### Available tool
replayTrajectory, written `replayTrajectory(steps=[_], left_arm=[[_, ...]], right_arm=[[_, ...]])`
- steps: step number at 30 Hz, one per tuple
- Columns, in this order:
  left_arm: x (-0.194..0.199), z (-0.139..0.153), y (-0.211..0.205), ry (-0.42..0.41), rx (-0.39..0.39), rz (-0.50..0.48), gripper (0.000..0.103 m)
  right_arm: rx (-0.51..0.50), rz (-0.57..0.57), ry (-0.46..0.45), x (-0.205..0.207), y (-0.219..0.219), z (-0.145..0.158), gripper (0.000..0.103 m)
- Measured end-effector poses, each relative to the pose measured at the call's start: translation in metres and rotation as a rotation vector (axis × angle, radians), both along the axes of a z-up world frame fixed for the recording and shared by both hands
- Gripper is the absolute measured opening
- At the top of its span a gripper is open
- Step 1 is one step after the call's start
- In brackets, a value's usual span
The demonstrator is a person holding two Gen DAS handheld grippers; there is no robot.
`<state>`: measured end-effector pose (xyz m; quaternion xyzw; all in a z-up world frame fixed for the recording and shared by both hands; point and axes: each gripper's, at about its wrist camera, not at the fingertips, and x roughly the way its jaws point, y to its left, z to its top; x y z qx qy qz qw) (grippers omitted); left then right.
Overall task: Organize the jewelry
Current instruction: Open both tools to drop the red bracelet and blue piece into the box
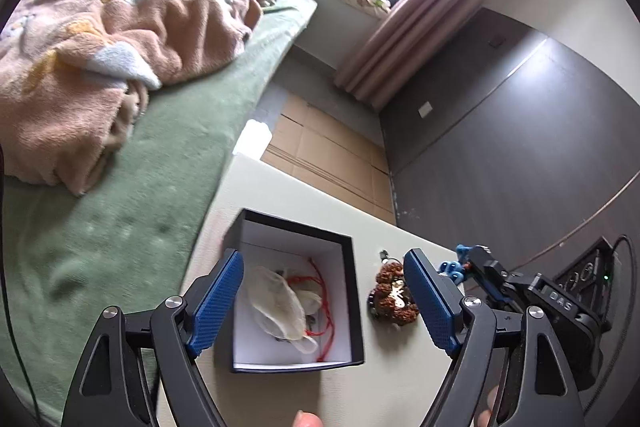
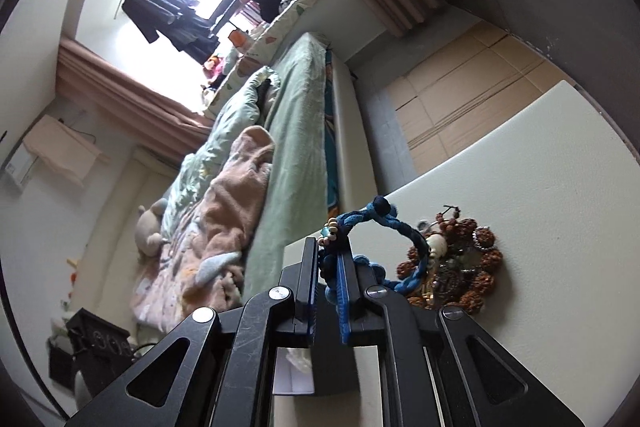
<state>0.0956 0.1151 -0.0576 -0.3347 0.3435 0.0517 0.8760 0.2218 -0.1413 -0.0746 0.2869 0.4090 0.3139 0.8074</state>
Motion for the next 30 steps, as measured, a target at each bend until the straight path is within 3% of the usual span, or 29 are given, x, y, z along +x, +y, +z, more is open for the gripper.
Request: replayTrajectory(steps=[9, 14, 15, 16, 18, 23, 25, 30], left_arm=[[-0.021, -0.006, 0.029, 0.035, -0.027, 0.104, 0.083], [-0.032, -0.005, 0.035, 0.019, -0.011, 0.14, 0.083], [-0.034, -0.005, 0.035, 0.011, -0.007, 0.144, 0.084], [-0.036, -0.005, 0.036, 0.004, -0.005, 0.147, 0.087], [-0.04, -0.004, 0.037, -0.008, -0.005, 0.157, 0.103], [-0.049, 0.004, 0.033, -0.043, 0.061, 0.204, 0.103], [-0.051, 0.007, 0.03, -0.063, 0.073, 0.208, 0.103], [-0.046, 0.016, 0.01, -0.087, 0.114, 0.14, 0.103]], right_arm=[[0.055, 0.174, -0.053, -0.027, 0.048, 0.011, 0.01], [0.074, 0.257, -0.037, -0.037, 0.077, 0.001, 0.015], [0.063, 0.282, -0.01, -0.036, 0.084, -0.004, 0.031], [0.04, 0.29, 0.016, -0.035, 0.088, -0.01, 0.061], [-0.006, 0.271, 0.045, -0.035, 0.087, -0.016, 0.095], [-0.026, 0.199, 0.029, -0.036, 0.055, -0.01, 0.097], [-0.035, 0.157, 0.012, -0.036, 0.036, -0.006, 0.103], [-0.033, 0.052, -0.01, -0.036, -0.009, 0.0, 0.103]])
